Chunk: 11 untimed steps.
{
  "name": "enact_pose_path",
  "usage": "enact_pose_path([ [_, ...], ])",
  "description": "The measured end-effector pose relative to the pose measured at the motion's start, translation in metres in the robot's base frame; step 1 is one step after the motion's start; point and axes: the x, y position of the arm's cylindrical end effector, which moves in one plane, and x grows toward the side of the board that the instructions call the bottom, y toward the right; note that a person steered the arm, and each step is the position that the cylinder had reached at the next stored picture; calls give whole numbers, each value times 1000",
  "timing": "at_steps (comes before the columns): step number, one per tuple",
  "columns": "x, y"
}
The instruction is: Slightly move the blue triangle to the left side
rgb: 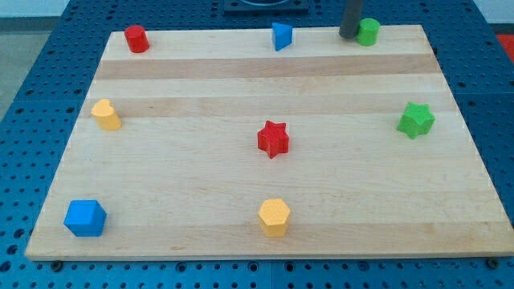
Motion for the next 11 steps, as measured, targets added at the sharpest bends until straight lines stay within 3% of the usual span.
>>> enact_pose_path([
  [2, 0, 17],
  [5, 1, -80],
  [11, 21, -124],
])
